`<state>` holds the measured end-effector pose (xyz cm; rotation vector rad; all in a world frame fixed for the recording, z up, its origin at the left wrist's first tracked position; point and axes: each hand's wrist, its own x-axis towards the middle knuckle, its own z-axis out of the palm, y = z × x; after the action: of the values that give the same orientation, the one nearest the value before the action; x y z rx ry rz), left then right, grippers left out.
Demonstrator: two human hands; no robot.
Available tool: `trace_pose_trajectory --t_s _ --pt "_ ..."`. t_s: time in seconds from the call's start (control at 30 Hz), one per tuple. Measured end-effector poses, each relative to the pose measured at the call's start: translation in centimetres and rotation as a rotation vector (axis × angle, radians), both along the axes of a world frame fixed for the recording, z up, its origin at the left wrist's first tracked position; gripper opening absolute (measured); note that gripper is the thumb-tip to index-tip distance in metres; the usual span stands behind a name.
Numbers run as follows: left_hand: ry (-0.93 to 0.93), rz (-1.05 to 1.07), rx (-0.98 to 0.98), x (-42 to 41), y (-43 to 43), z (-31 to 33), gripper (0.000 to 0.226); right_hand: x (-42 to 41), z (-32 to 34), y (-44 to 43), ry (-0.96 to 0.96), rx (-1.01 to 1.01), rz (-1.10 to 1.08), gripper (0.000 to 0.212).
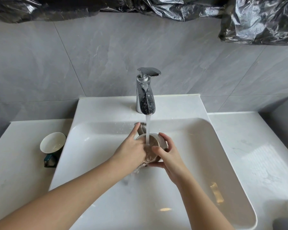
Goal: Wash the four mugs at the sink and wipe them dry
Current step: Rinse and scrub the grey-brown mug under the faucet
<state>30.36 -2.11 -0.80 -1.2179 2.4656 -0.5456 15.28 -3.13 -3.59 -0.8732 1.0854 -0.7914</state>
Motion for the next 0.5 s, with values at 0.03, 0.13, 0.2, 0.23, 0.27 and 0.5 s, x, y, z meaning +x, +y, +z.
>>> trace_pose_trajectory --t_s 0.03,0.13,0.2,0.23,0.27,0.5 --pt "0.03 0.012 -0.018 -0.1 0.1 0.3 0.047 0.1 0.0 0.0 -0.009 0.004 -0.013 0.07" --pt "0.203 -0.083 -0.124 -0.1 0.4 -0.3 0.039 0.0 -0.1 -0.1 -0.076 0.022 -0.057 0.063" --pt "0.321 -0.073 -0.125 -0.3 0.3 -1.0 0.035 0.0 -0.1 -0.2 -0.126 0.046 -0.077 0.062" --pt "0.353 -0.058 -0.133 -0.7 0.5 -1.2 0.028 -0.1 -0.1 -0.1 -0.148 0.06 -0.079 0.063" --pt "0.382 -0.033 -0.116 -0.9 0.6 -1.3 0.02 -0.1 0.0 -0.1 -0.17 0.068 -0.079 0.064" --pt "0.257 0.099 0.084 0.4 -0.3 -2.0 0.031 -0.5 -0.1 -0.7 -0.018 -0.001 -0.048 0.064"
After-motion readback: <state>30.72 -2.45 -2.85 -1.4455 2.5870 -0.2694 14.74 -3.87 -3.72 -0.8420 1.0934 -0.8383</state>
